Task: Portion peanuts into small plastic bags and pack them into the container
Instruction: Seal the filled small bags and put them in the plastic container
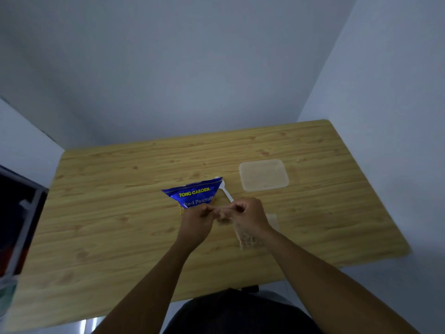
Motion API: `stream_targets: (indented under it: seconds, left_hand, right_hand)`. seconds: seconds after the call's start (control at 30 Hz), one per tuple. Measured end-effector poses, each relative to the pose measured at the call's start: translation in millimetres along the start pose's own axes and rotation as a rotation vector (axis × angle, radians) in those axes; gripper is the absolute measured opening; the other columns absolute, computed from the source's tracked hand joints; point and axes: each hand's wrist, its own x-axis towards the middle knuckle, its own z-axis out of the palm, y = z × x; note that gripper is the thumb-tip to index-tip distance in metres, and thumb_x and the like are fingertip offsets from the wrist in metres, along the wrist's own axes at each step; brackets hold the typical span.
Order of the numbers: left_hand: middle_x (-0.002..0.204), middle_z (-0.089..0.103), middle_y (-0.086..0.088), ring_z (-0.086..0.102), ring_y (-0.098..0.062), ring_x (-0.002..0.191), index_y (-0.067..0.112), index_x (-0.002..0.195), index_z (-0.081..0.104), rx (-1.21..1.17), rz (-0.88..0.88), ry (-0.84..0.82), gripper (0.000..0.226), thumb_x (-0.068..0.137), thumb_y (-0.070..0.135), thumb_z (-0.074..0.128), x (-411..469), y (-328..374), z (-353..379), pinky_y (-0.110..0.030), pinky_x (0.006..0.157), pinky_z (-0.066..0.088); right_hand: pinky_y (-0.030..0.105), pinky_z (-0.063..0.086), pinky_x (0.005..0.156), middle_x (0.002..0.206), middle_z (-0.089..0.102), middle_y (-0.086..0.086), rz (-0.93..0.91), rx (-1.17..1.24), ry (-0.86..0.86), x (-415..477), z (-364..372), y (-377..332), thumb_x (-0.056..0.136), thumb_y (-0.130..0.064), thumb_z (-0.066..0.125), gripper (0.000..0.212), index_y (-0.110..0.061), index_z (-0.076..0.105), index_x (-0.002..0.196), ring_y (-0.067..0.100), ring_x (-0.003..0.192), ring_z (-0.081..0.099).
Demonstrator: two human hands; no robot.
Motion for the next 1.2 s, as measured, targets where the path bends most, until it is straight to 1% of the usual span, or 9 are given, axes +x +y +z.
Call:
stream_targets:
  seconds: [0.1, 0.2, 0.33, 0.5, 0.63, 0.77, 0.9, 1.03, 1.2]
  left_hand:
    - [0.07, 0.07, 0.017, 0.064, 0.01, 0.068, 0.014, 0.089, 0.079, 0.028, 0.051, 0.042, 0.007, 0.086, 0.01, 0.073, 0, 2, -1, -0.003, 0.062, 0.042]
    - [0.07, 0.072, 0.014, 0.065, 0.007, 0.067, 0.016, 0.085, 0.078, 0.023, 0.055, 0.068, 0.008, 0.086, 0.01, 0.073, 0, 2, -1, -0.004, 0.061, 0.042]
    - [0.075, 0.075, 0.007, 0.067, 0.004, 0.07, 0.012, 0.088, 0.076, -0.036, 0.012, 0.044, 0.008, 0.09, 0.01, 0.068, 1, 2, -1, -0.004, 0.064, 0.045]
    - [0.078, 0.075, 0.004, 0.068, 0.0, 0.072, 0.014, 0.092, 0.074, -0.067, 0.03, 0.001, 0.005, 0.088, 0.015, 0.072, 1, 5, 1, -0.008, 0.065, 0.047]
    - [0.073, 0.07, 0.009, 0.061, 0.005, 0.065, 0.017, 0.085, 0.074, -0.039, 0.041, 0.053, 0.003, 0.087, 0.015, 0.073, 3, 10, 3, -0.005, 0.061, 0.042]
    - [0.074, 0.073, 0.009, 0.066, 0.003, 0.067, 0.019, 0.083, 0.074, -0.063, 0.048, 0.049, 0.008, 0.087, 0.013, 0.073, 7, 12, 3, -0.01, 0.063, 0.048]
    - [0.07, 0.071, 0.009, 0.06, 0.006, 0.058, 0.013, 0.089, 0.077, -0.06, 0.077, 0.039, 0.005, 0.088, 0.013, 0.072, 6, 13, 6, -0.008, 0.056, 0.042]
    - [0.077, 0.075, 0.008, 0.068, 0.0, 0.069, 0.017, 0.094, 0.077, -0.104, 0.076, 0.038, 0.011, 0.09, 0.011, 0.069, 7, 14, 6, -0.011, 0.064, 0.048]
    - [0.074, 0.073, 0.01, 0.066, 0.006, 0.066, 0.016, 0.086, 0.075, -0.154, 0.004, 0.096, 0.01, 0.088, 0.007, 0.07, 6, 15, 2, -0.006, 0.062, 0.046]
  right_hand:
    - [0.017, 0.052, 0.058, 0.069, 0.076, -0.005, -0.003, -0.023, 0.03, -2, 3, -4, 0.078, -0.02, 0.085, 0.003, -0.019, 0.082, 0.078, 0.001, 0.062, 0.066]
    - [0.016, 0.052, 0.061, 0.072, 0.077, -0.004, 0.041, 0.062, 0.021, -4, 0, -6, 0.08, -0.016, 0.084, 0.003, -0.015, 0.081, 0.082, 0.002, 0.065, 0.069]
    - [0.026, 0.058, 0.072, 0.077, 0.077, -0.004, 0.049, 0.03, 0.088, 0, -5, 1, 0.083, -0.012, 0.079, 0.004, -0.016, 0.08, 0.082, 0.011, 0.077, 0.073]
    - [0.027, 0.054, 0.067, 0.073, 0.075, -0.005, 0.016, -0.061, 0.115, 4, -4, 1, 0.082, -0.01, 0.079, 0.014, -0.021, 0.077, 0.073, 0.013, 0.071, 0.07]
    - [0.03, 0.053, 0.069, 0.077, 0.075, -0.003, -0.015, -0.024, 0.065, 5, -3, -1, 0.083, -0.015, 0.078, 0.004, -0.018, 0.077, 0.079, 0.005, 0.069, 0.066]
    - [0.02, 0.05, 0.067, 0.079, 0.074, -0.007, -0.022, 0.009, 0.023, 3, -5, -5, 0.082, -0.022, 0.081, 0.004, -0.023, 0.077, 0.081, -0.001, 0.071, 0.064]
    - [0.019, 0.046, 0.061, 0.07, 0.071, -0.009, -0.078, -0.075, 0.064, 9, -5, -10, 0.081, -0.013, 0.08, 0.006, -0.014, 0.077, 0.076, -0.002, 0.063, 0.06]
    - [0.01, 0.042, 0.057, 0.068, 0.069, -0.009, -0.075, -0.096, 0.089, 14, -6, -9, 0.083, -0.01, 0.077, 0.008, -0.012, 0.076, 0.075, -0.005, 0.059, 0.058]
    - [0.014, 0.046, 0.064, 0.077, 0.07, -0.008, -0.058, -0.055, 0.007, 12, -7, -5, 0.088, -0.013, 0.073, 0.008, -0.019, 0.075, 0.083, -0.003, 0.068, 0.059]
